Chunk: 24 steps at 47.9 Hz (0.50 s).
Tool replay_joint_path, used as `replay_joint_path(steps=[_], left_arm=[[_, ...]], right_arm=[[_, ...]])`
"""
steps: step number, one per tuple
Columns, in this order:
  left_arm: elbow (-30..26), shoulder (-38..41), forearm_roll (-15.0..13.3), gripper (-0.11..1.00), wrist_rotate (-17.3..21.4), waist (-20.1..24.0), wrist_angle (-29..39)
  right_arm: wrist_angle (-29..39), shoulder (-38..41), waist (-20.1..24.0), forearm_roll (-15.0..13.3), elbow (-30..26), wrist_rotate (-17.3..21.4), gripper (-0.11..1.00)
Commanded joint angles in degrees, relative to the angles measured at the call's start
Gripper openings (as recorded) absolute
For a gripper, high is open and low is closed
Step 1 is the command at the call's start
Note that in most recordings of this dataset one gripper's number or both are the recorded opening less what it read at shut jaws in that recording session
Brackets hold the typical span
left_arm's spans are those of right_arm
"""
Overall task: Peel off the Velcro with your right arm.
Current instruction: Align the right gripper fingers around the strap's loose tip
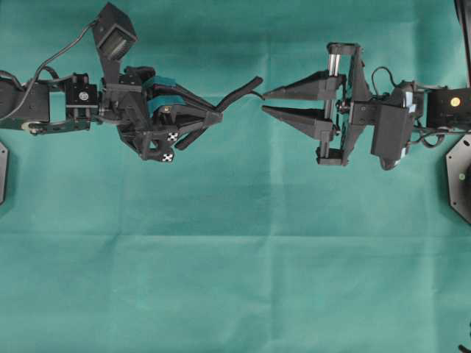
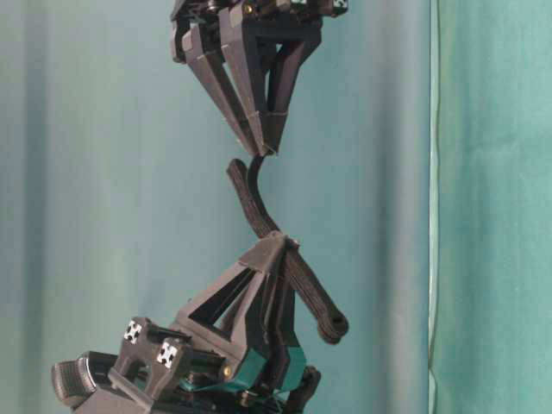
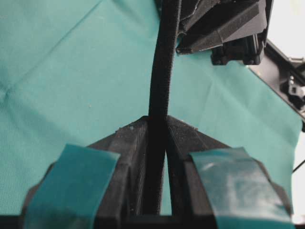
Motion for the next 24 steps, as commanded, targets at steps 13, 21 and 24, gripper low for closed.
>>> replay_joint_path(steps=[13,21,24], left_arm=[[-0.7,-0.9,-0.1,0.09,0.0,0.1,-0.6],[-0.8,-0.6,-0.1,0.09,0.0,-0.2,-0.5],[-0.7,-0.6,-0.1,0.09,0.0,-0.3,-0.6]], right_arm=[[-0.6,-0.4,0.2,0.1,-0.6,0.1,-0.01],[-0.6,-0.4,0.2,0.1,-1.0,0.1,-0.01],[-0.6,-0.4,0.2,0.1,-1.1,0.1,-0.01]])
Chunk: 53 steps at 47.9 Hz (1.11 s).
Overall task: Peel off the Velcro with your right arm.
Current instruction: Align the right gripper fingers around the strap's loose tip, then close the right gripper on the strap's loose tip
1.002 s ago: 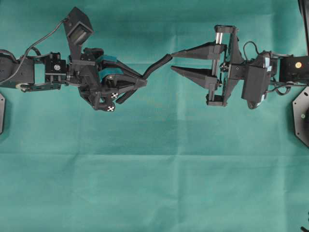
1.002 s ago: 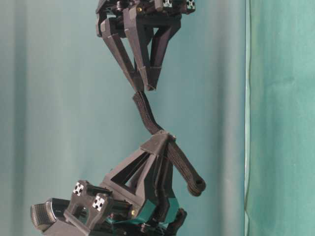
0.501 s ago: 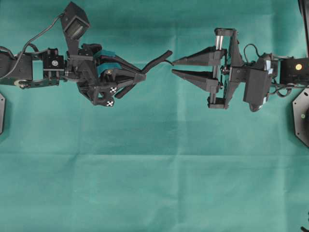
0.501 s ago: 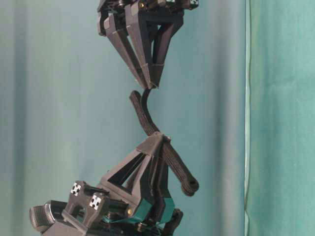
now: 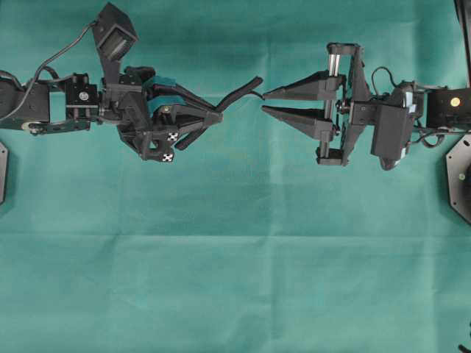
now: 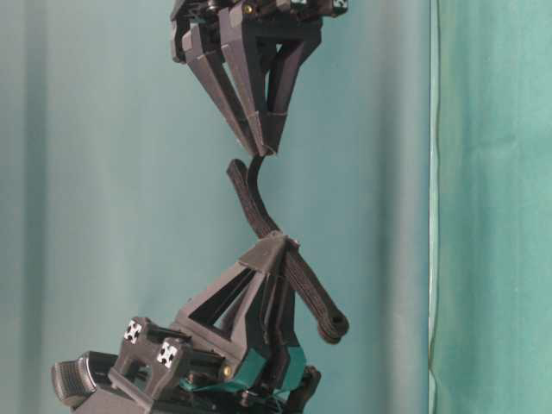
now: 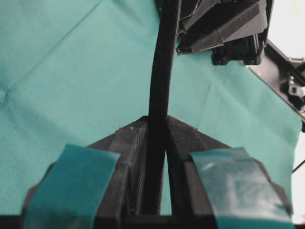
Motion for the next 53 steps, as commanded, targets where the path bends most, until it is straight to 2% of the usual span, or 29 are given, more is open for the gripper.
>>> replay_joint_path(steps=[1,41,53], left_arm=[[-0.7,-0.6,-0.1,0.09,0.0,-0.4,-0.5],[-0.5,-0.3,-0.1,0.09,0.0,-1.3,-0.6],[-0.4,-0.3,-0.1,0.09,0.0,-1.3,-0.6]], right_arm=[[-0.5,-0.4,0.1,0.1,-1.1,0.1,-0.01],[-1.8,1.8,-0.2,0.4,-3.1,0.1,-0.01],[-2.1,1.8,-0.4,0.4,-2.8,0.0,-0.1]])
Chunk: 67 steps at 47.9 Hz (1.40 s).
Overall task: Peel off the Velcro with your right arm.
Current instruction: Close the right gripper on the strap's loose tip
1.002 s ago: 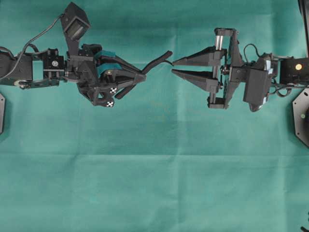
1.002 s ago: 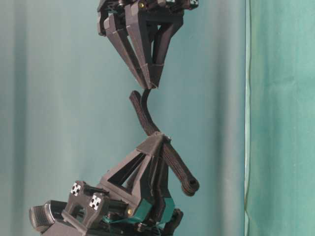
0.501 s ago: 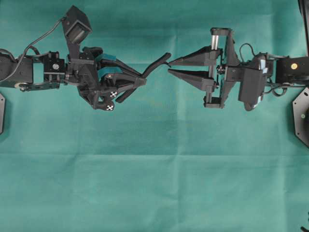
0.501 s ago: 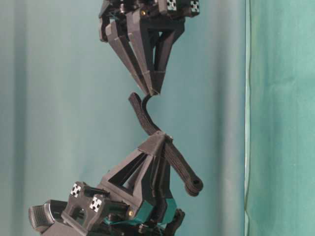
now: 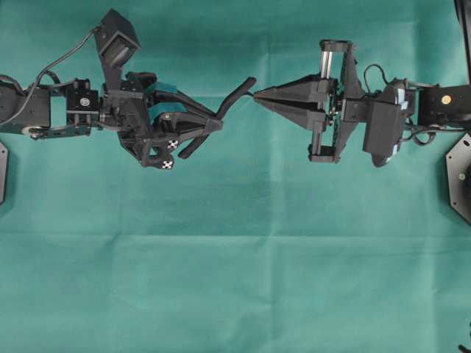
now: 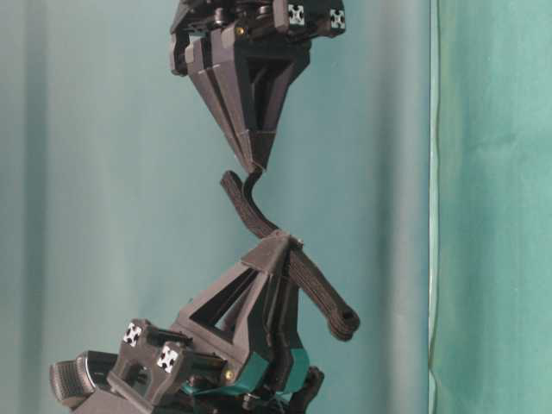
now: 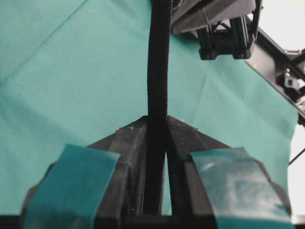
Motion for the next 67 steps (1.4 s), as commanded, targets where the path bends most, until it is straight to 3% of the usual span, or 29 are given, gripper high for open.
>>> replay_joint_path(steps=[1,67], left_arm=[[-0.4,-0.5,-0.1,0.09,0.1,-0.1,-0.6],[-0.7,-0.5,-0.1,0.09,0.2,0.4,-2.0]], right_arm=[[-0.6,-0.4,0.0,0.1,-0.9,0.0,-0.1],[1.1,1.7,4.0,0.1,-1.2,0.5,-0.1]])
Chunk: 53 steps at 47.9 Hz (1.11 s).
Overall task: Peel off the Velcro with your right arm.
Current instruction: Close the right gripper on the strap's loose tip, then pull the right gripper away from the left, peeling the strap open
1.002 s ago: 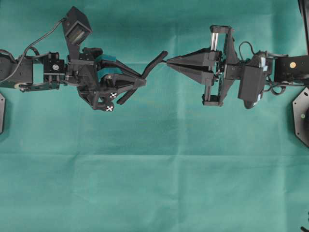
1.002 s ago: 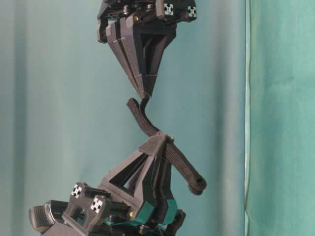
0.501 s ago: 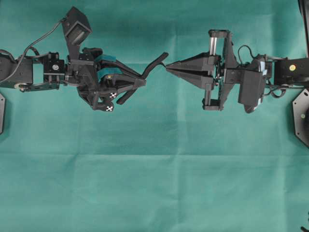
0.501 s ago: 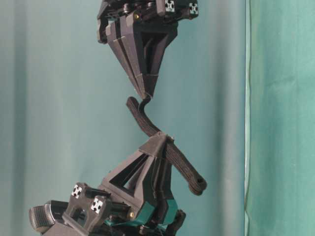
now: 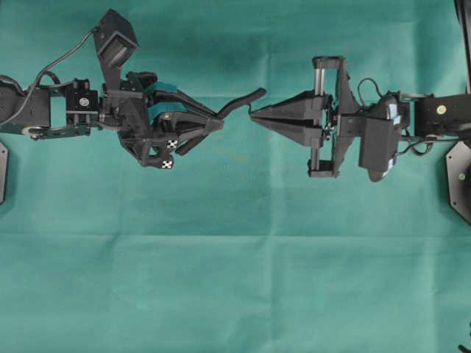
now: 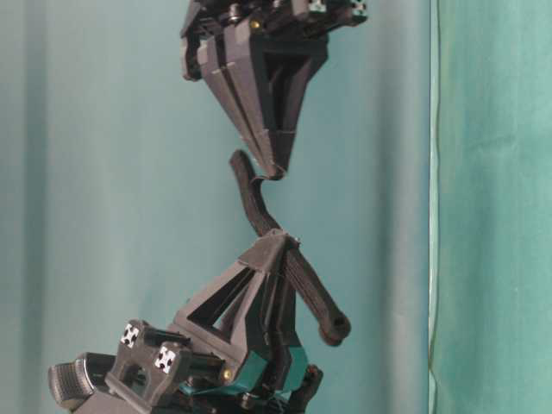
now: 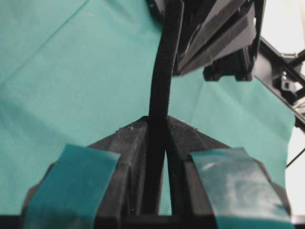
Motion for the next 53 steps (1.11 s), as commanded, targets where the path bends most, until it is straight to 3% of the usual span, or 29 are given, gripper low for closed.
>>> replay_joint_path(steps=[1,38,53], left_arm=[[-0.9,-0.5,-0.1,0.09,0.1,0.3,-0.7],[-0.5,-0.5,-0.1,0.09,0.1,0.4,-1.8],[-0.5,-0.5,-0.1,0.09,0.1,0.4,-2.4]], right_arm=[[-0.1,0.1,0.5,0.1,-1.4,0.2,-0.1],[1.8,2.9,2.7,0.0,-3.7,0.2,-0.1],[5.7,3.0,4.8,0.0,-4.8,0.3,-0.1]])
